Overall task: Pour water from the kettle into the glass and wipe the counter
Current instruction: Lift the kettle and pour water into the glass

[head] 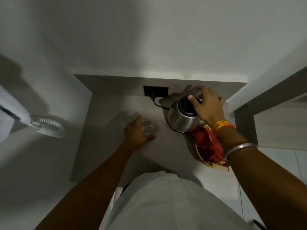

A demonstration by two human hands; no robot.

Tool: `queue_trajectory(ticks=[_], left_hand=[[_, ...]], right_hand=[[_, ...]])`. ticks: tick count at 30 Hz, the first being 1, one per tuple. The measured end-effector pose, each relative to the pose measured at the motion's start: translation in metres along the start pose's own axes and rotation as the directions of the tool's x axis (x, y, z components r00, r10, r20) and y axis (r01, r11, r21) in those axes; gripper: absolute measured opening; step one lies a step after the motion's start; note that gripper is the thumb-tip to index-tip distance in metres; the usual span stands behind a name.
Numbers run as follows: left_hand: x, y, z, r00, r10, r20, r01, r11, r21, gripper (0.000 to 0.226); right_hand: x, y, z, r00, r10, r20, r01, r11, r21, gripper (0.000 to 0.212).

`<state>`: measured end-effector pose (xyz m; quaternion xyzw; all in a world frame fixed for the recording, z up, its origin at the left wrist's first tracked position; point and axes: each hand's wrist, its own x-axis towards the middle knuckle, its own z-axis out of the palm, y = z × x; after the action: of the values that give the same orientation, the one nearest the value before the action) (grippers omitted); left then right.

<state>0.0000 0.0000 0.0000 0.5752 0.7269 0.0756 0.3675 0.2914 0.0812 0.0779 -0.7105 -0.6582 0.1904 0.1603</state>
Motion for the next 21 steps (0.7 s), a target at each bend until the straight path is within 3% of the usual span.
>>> queue_trajectory(ticks=[4, 6, 8, 11, 15, 21], left_hand=[[0.000, -0.013, 0.010, 0.999, 0.045, 0.013, -0.043, 0.992, -0.122, 0.083], [0.001, -0.016, 0.013, 0.999, 0.051, -0.019, -0.054, 0.970, -0.235, 0.073], [0.002, -0.019, 0.013, 0.999, 0.037, -0.034, -0.046, 0.946, -0.322, 0.074], [0.004, -0.022, 0.017, 0.999, 0.022, -0.047, -0.038, 0.930, -0.365, 0.076], [0.009, -0.020, 0.019, 0.998, 0.024, -0.050, -0.040, 0.931, -0.364, 0.073], [0.011, -0.012, 0.019, 0.998, -0.004, -0.056, -0.017, 0.931, -0.365, 0.083]], right_hand=[[-0.001, 0.024, -0.003, 0.996, 0.083, 0.018, -0.084, 0.996, 0.036, 0.055], [-0.001, 0.035, -0.008, 0.994, 0.061, 0.086, -0.077, 0.978, 0.196, 0.053], [0.001, 0.043, -0.016, 0.979, 0.019, 0.203, -0.096, 0.922, 0.376, 0.049], [0.012, 0.052, -0.022, 0.943, -0.029, 0.330, -0.145, 0.860, 0.490, 0.050], [0.028, 0.040, -0.032, 0.879, -0.147, 0.454, -0.100, 0.874, 0.476, 0.057], [0.046, -0.013, -0.041, 0.828, -0.314, 0.465, 0.092, 0.894, 0.439, 0.044]])
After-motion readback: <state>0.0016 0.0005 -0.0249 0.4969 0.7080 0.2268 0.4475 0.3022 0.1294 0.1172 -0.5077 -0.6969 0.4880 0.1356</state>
